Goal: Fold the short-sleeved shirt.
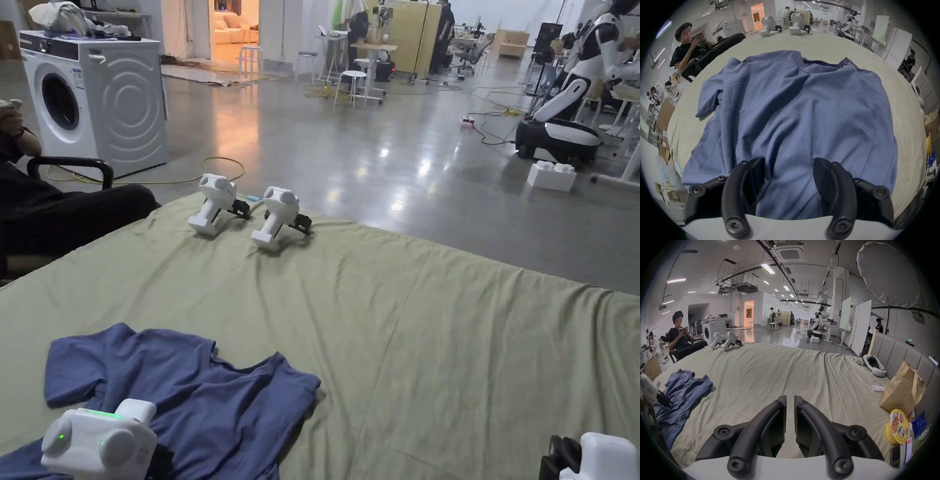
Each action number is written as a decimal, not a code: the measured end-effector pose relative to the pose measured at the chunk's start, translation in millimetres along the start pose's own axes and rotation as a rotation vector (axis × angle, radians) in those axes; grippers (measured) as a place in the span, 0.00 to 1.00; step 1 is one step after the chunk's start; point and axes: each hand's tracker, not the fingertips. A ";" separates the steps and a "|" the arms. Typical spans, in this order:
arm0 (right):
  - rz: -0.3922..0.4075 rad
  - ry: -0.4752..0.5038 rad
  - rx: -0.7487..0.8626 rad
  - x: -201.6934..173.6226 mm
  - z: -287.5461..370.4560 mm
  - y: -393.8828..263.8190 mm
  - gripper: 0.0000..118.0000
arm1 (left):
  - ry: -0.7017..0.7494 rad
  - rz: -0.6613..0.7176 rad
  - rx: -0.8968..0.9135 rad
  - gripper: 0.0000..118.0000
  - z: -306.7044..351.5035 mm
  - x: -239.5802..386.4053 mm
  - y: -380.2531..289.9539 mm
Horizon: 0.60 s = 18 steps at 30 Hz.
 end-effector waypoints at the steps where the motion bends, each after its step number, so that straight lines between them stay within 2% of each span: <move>1: 0.001 -0.001 -0.003 -0.9 -0.2 -1.0 0.11 | -0.001 0.010 0.000 0.58 -0.5 0.7 -0.3; 3: -0.003 0.001 -0.012 -2.0 0.1 -2.4 0.11 | -0.011 0.018 0.008 0.52 -1.3 -0.8 -1.2; 6: 0.001 0.001 -0.019 -4.8 1.9 -5.5 0.11 | 0.029 -0.020 0.031 0.15 -2.1 1.8 -2.5; 7: 0.004 0.002 -0.020 -5.3 2.9 -6.3 0.11 | 0.014 -0.020 0.031 0.06 -3.2 0.8 -4.6; 11: 0.015 0.005 -0.021 -5.2 6.4 -7.1 0.11 | 0.012 -0.050 0.067 0.04 5.8 1.4 -7.8; 17: 0.012 -0.001 0.003 -1.0 14.6 -0.2 0.11 | -0.073 0.047 0.306 0.04 60.5 -7.3 2.0; 18: 0.012 -0.003 0.009 -0.3 15.8 1.5 0.11 | -0.050 0.037 0.324 0.04 71.2 -6.8 7.9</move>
